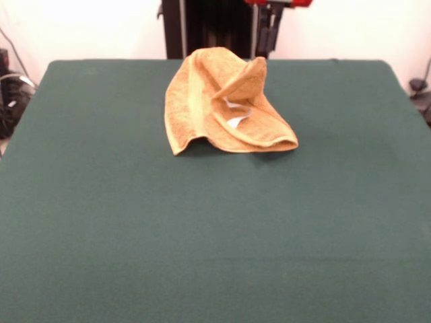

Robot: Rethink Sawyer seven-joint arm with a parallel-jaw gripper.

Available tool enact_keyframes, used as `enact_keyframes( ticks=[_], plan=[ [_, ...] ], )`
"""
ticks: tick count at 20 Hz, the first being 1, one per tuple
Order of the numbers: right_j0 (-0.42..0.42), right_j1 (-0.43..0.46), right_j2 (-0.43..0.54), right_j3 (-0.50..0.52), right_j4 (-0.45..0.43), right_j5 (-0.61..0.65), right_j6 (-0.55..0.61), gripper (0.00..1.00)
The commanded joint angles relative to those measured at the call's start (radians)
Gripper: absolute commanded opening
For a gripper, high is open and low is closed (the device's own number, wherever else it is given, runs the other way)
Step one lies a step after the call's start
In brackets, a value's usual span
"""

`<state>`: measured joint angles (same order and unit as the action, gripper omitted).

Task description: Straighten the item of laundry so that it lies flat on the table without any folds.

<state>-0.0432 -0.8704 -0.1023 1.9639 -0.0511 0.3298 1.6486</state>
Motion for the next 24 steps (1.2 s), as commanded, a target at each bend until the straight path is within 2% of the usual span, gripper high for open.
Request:
enact_keyframes(
  ticks=[1, 8, 13, 24],
  plan=[
    [0.001, -0.052, 0.025, 0.023, 0.004, 0.172, 0.106, 0.0],
    [-0.024, 0.003, 0.059, 0.032, -0.011, 0.071, 0.111, 0.0],
    [-0.036, 0.016, 0.067, 0.041, -0.012, 0.043, 0.114, 0.0],
    [-0.068, 0.008, 0.096, 0.017, 0.001, 0.072, 0.098, 0.0]
  ],
)
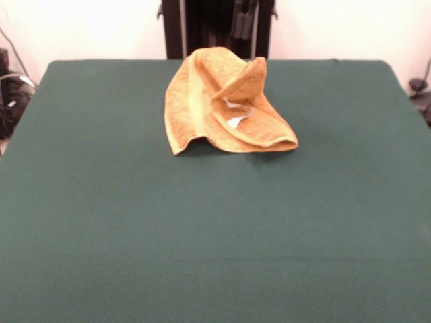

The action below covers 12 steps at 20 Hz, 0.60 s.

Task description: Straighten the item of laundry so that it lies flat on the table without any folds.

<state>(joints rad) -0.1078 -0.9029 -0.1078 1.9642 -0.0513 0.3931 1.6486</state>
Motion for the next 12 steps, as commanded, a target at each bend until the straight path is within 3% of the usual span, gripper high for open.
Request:
enact_keyframes(
  ticks=[1, 12],
  plan=[
    [-0.005, 0.042, 0.104, 0.012, -0.001, 0.012, 0.095, 0.0],
    [-0.008, 0.046, 0.11, 0.014, -0.019, -0.001, 0.081, 0.0]
  ],
)
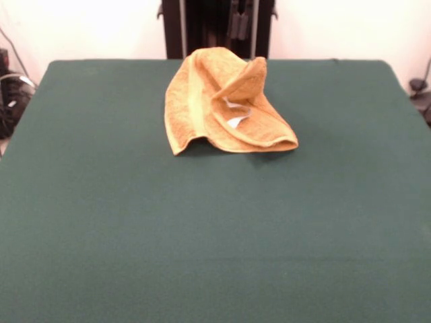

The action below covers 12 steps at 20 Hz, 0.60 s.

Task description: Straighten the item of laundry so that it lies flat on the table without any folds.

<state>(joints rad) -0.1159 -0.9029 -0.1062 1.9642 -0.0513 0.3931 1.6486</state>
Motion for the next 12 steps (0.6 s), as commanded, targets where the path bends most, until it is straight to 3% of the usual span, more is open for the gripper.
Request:
enact_keyframes(
  ticks=[1, 12],
  plan=[
    [-0.003, 0.046, 0.111, 0.018, -0.021, -0.011, 0.08, 0.0],
    [-0.005, 0.041, 0.109, 0.049, -0.031, -0.061, 0.088, 0.0]
  ],
)
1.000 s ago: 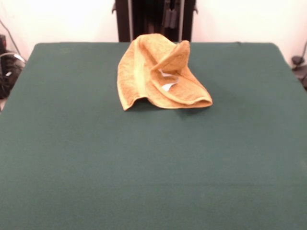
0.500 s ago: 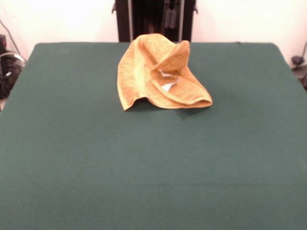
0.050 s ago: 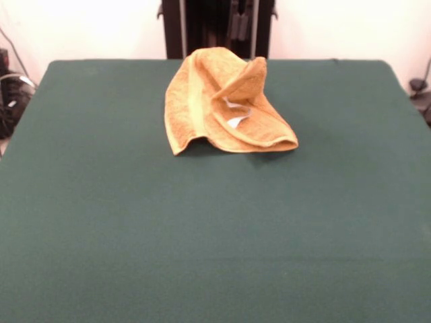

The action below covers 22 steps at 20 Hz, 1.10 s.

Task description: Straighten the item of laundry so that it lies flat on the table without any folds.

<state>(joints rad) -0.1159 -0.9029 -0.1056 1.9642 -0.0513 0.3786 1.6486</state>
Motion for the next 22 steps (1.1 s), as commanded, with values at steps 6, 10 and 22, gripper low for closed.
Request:
enact_keyframes(
  ticks=[6, 10, 22],
  plan=[
    [-0.002, 0.035, 0.101, 0.047, -0.026, -0.005, 0.082, 0.0],
    [0.002, 0.042, 0.097, 0.047, -0.027, -0.015, 0.089, 0.0],
    [0.008, 0.041, 0.095, 0.038, -0.033, -0.003, 0.081, 0.0]
  ],
)
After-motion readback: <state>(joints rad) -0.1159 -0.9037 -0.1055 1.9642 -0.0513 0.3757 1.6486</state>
